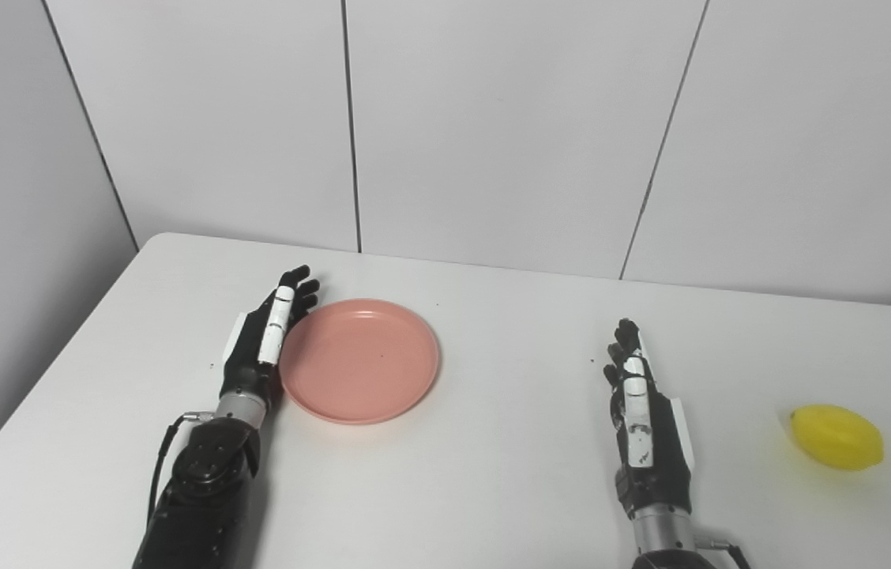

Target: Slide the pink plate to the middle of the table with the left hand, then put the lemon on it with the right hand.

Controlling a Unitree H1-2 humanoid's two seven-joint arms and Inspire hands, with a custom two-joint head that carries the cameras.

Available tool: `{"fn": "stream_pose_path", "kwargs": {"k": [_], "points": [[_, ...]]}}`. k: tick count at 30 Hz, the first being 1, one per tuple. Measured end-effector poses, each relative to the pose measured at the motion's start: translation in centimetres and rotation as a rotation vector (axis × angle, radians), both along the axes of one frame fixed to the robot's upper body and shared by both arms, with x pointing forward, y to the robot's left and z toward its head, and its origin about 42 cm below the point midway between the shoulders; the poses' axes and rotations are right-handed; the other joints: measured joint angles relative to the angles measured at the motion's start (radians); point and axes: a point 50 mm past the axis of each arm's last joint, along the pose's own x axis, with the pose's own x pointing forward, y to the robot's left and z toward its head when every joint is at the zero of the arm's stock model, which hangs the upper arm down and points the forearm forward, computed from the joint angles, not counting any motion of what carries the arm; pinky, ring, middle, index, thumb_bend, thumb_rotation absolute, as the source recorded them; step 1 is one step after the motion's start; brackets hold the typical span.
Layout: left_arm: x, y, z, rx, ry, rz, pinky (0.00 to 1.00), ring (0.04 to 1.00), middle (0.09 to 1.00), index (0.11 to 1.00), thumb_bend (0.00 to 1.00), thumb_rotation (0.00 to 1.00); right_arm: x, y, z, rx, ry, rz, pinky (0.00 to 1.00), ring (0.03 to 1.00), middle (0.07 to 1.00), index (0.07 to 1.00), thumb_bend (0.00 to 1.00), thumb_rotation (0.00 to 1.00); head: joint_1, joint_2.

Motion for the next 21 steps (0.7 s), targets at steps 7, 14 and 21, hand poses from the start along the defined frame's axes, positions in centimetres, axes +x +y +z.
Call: {"fn": "stream_pose_path", "kwargs": {"k": [7, 14, 21], "points": [[-0.4, -1.9, 0.1, -0.021, 0.007, -0.035, 0.92, 0.898, 0.883, 0.869, 0.63, 1.00, 0.1, -0.4, 0.3, -0.014, 0.027, 0.001, 1.00, 1.000, 1.000, 0.990, 0.72, 1.00, 0.015, 0.008], [-0.7, -3.2, 0.0, 0.015, 0.007, -0.072, 0.95, 0.900, 0.887, 0.878, 0.62, 1.00, 0.1, -0.6, 0.3, -0.020, 0.029, -0.001, 1.00, 1.000, 1.000, 0.991, 0.70, 1.00, 0.015, 0.017], [-1.7, -5.3, -0.2, 0.030, -0.004, -0.118, 0.92, 0.898, 0.887, 0.877, 0.63, 1.00, 0.1, -0.7, 0.3, -0.022, 0.029, -0.008, 1.00, 1.000, 1.000, 0.988, 0.72, 1.00, 0.011, 0.023]]}}
